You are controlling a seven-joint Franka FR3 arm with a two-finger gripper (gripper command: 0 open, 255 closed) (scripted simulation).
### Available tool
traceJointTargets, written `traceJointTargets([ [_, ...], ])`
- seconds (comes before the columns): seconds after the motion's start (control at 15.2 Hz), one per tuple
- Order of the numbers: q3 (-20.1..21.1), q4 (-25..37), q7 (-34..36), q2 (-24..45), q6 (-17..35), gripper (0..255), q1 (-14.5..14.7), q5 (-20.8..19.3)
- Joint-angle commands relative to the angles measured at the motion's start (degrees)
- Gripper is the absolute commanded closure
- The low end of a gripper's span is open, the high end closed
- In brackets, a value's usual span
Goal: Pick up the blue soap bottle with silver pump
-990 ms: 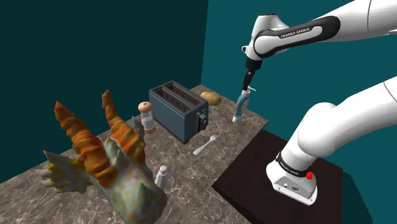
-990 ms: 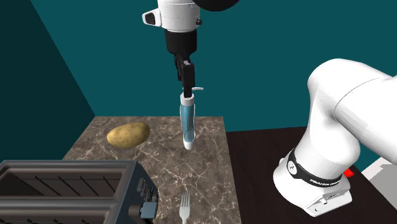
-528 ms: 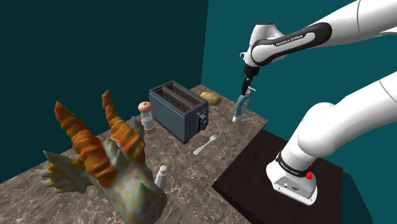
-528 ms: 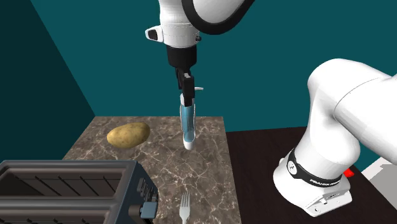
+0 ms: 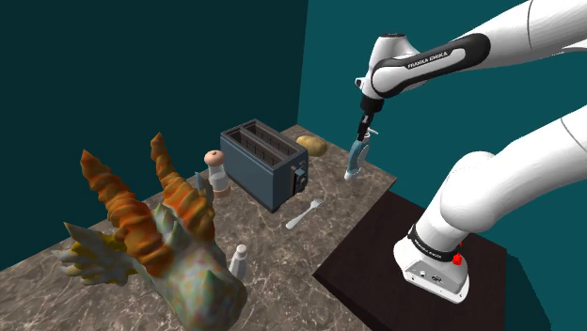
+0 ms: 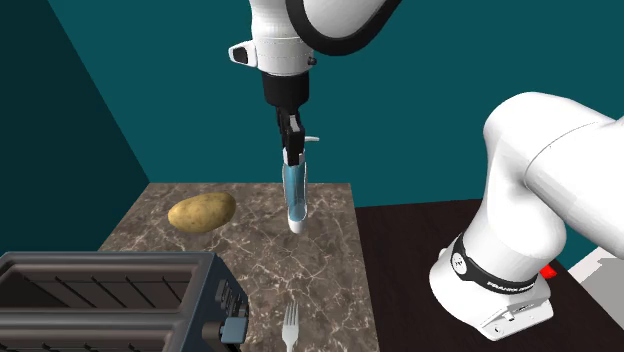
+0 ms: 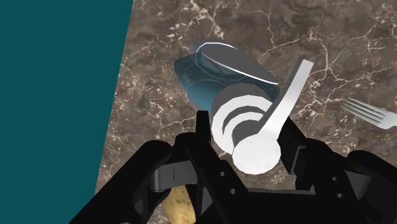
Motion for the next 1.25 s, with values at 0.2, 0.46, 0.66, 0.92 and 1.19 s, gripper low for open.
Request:
traceJointTargets([
  [0.2, 0.4, 0.9, 0.1, -0.8, -1.8, 255, 0.0, 0.1],
  [0.46, 1.1, 2.9, 0.1, -2.4, -5.4, 255, 0.0, 0.4],
  [0.66, 1.7, 4.5, 0.0, -3.3, -8.0, 255, 0.0, 0.6],
  [0.92, 2.3, 6.9, -0.1, -4.4, -11.4, 255, 0.1, 1.0],
  [1.19, 2.7, 8.2, -0.1, -4.8, -13.1, 255, 0.2, 1.2],
])
